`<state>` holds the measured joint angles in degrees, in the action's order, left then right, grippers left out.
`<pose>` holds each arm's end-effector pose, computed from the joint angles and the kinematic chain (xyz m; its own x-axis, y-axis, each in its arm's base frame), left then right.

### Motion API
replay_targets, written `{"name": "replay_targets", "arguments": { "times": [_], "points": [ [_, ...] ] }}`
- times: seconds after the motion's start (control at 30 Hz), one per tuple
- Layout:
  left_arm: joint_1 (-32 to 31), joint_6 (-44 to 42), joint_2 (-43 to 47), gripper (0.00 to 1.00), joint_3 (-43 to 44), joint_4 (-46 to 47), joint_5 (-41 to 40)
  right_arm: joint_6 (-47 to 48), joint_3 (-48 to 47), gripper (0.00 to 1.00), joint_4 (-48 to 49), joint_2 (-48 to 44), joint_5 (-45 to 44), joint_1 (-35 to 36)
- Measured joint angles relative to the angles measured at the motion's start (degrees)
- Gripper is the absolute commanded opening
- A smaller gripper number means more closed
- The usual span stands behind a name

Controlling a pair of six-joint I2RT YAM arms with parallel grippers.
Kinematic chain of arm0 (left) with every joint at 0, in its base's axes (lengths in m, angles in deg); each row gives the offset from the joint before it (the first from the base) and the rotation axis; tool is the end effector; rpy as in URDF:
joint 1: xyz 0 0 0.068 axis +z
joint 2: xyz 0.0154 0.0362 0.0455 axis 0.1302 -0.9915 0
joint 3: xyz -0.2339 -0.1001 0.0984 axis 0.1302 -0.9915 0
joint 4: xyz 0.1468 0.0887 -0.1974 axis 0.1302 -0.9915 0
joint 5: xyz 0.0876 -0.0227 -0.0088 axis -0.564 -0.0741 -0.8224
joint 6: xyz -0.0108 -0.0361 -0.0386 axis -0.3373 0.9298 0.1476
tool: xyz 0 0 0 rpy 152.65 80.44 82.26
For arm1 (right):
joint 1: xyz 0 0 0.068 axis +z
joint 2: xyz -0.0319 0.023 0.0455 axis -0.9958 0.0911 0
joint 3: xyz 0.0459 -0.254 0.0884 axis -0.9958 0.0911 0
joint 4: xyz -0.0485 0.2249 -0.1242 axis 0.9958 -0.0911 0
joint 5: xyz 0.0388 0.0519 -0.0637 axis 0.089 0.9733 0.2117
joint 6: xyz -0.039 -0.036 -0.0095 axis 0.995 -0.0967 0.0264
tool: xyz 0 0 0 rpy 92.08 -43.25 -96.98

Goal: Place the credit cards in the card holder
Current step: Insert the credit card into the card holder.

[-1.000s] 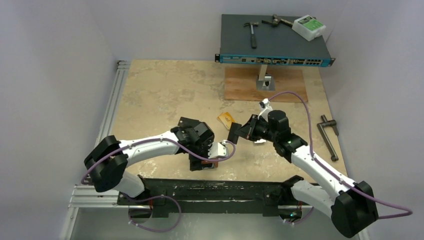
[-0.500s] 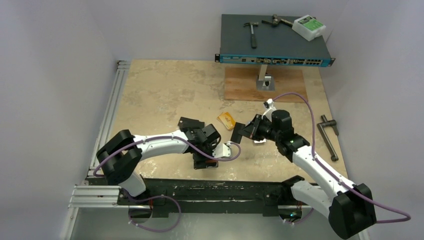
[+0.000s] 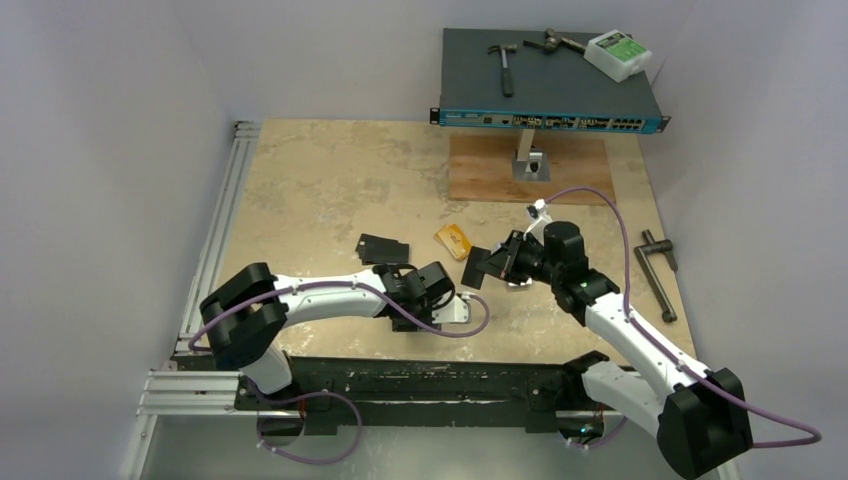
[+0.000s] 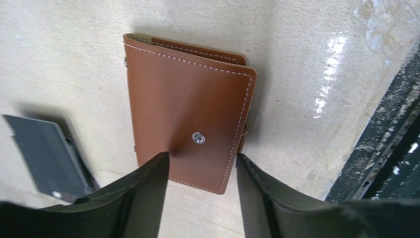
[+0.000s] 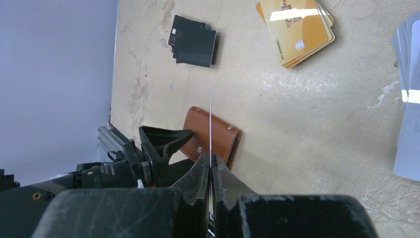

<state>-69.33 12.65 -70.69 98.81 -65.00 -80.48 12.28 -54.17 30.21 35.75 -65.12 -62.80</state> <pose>0.1437 -0.2612 0.1733 -0.0320 0.9687 -0.2463 0.9719 0.0877 0.2186 0.1899 0.0917 0.2302 -0.7841 0.3616 -0.5044 -0.1749 0.6511 0.7386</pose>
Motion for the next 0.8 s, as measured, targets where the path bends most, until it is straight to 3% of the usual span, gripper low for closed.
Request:
{"name": "replay_targets", "arguments": {
  "times": [0.13, 0.4, 0.47, 0.53, 0.6, 0.8],
  "points": [
    [-2.0, 0.0, -0.1, 0.34, 1.9, -0.3, -4.9, 0.3, 0.6, 0.0, 0.6, 0.0, 0.0, -0.3],
    [-2.5, -0.9, -0.2, 0.32, 5.1, -0.2, -10.4, 1.0, 1.1, 0.0, 2.7, 3.9, 0.2, -0.3],
    [-2.5, -1.1, -0.2, 0.39, 5.1, -0.5, -11.1, 1.7, 0.7, 0.0, 2.9, 5.8, 0.2, -0.3],
    [-2.8, -1.1, -0.2, 0.6, 5.2, -1.2, -11.1, 2.7, -0.5, 0.0, 2.9, 8.2, 0.4, -0.3],
    [-3.2, -1.1, -0.2, 0.74, 5.3, -2.4, -10.7, 3.5, -1.9, 0.0, 3.3, 10.3, 0.5, -0.3],
    [-7.1, -3.8, 1.1, 0.77, 2.0, -2.3, -9.5, 5.1, -6.2, 0.0, 7.3, 17.3, 1.5, -0.3]
  ]
}}
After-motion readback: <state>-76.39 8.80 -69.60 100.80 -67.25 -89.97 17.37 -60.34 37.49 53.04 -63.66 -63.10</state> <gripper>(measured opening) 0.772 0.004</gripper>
